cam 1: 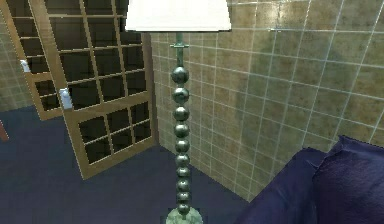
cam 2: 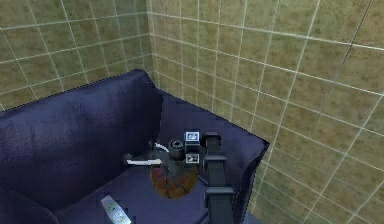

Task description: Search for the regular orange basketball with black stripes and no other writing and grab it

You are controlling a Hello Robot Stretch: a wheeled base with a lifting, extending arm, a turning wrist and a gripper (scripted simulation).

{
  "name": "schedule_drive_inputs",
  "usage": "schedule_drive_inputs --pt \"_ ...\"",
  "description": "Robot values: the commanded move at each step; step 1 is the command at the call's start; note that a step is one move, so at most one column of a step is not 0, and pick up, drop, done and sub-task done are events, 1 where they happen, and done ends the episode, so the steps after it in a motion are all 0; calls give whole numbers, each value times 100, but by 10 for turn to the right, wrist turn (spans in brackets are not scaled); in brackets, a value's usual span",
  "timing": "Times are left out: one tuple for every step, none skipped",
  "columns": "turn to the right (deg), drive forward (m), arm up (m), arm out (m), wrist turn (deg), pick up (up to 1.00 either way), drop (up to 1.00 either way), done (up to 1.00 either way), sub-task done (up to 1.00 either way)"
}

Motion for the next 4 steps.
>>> schedule_drive_inputs --pt "0 0 0 0 300 0 0 0 0" --pt "0 0 -30 0 0 0 0 0 0" --pt "0 0 0 0 0 100 0 0 0" --pt "0 0 10 0 0 0 0 0 0"
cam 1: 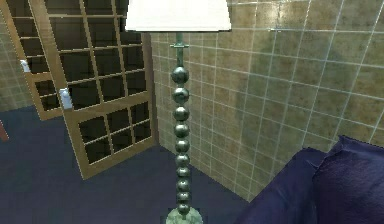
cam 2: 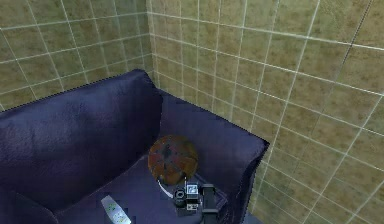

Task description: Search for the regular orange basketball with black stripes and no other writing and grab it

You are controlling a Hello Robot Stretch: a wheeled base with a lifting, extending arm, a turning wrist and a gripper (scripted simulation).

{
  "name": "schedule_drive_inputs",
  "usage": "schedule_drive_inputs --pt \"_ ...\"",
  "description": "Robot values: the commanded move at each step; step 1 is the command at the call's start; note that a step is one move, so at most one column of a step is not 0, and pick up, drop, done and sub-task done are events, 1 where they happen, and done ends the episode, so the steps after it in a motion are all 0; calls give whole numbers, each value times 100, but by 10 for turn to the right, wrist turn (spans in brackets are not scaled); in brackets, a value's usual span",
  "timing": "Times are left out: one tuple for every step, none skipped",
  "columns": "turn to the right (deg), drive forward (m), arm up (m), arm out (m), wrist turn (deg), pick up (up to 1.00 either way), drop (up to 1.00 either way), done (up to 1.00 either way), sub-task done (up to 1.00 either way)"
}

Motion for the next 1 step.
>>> schedule_drive_inputs --pt "0 0 0 0 0 0 0 100 0"
